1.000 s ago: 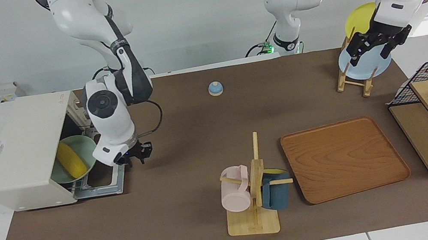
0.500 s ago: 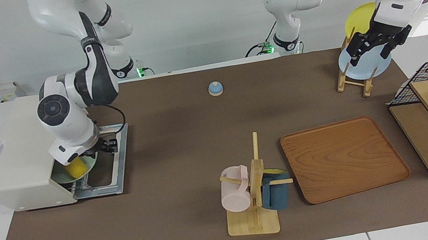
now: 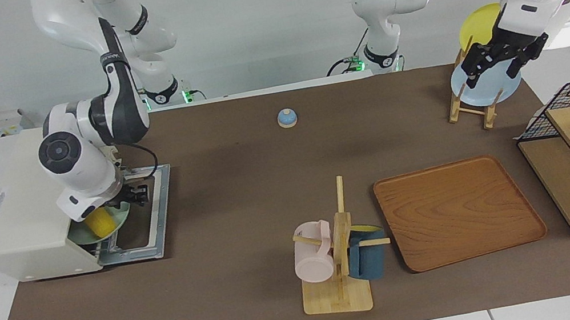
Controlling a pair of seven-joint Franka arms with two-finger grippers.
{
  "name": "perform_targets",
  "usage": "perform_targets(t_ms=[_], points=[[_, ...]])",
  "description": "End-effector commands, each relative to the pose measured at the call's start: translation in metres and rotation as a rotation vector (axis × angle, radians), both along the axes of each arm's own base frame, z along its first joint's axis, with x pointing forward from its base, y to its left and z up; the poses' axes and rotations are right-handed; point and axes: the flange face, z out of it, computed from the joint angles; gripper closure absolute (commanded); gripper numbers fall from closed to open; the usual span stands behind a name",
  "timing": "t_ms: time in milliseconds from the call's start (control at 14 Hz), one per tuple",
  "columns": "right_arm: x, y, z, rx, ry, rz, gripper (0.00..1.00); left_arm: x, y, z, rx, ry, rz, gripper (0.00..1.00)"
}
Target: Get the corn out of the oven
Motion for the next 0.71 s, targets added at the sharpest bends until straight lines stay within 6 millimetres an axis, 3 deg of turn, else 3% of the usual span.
perform_targets(t_ms=[0, 143, 357, 500, 643], points=[[-0.012, -0.007, -0.008, 0.014, -0.036, 0.033, 0.54, -0.005, 0.004, 0.0, -0.004, 0.007, -0.005, 0.0], [-0.012, -0.011, -0.008, -0.017, -0.027, 0.154, 0.65, -0.005, 0.005, 0.0, -0.004, 0.007, -0.003, 0.0], [-0.011, -0.001, -0.006, -0.042, -0.009, 0.259, 1.0, -0.005, 0.005, 0.0, -0.004, 0.009, -0.003, 0.0], [-0.009, 0.02, -0.002, -0.069, 0.001, 0.313, 1.0, -0.005, 0.005, 0.0, -0.004, 0.007, -0.002, 0.0], [0.0, 0.073, 0.016, -0.085, -0.015, 0.346, 1.0, -0.005, 0.005, 0.0, -0.004, 0.007, -0.003, 0.0]])
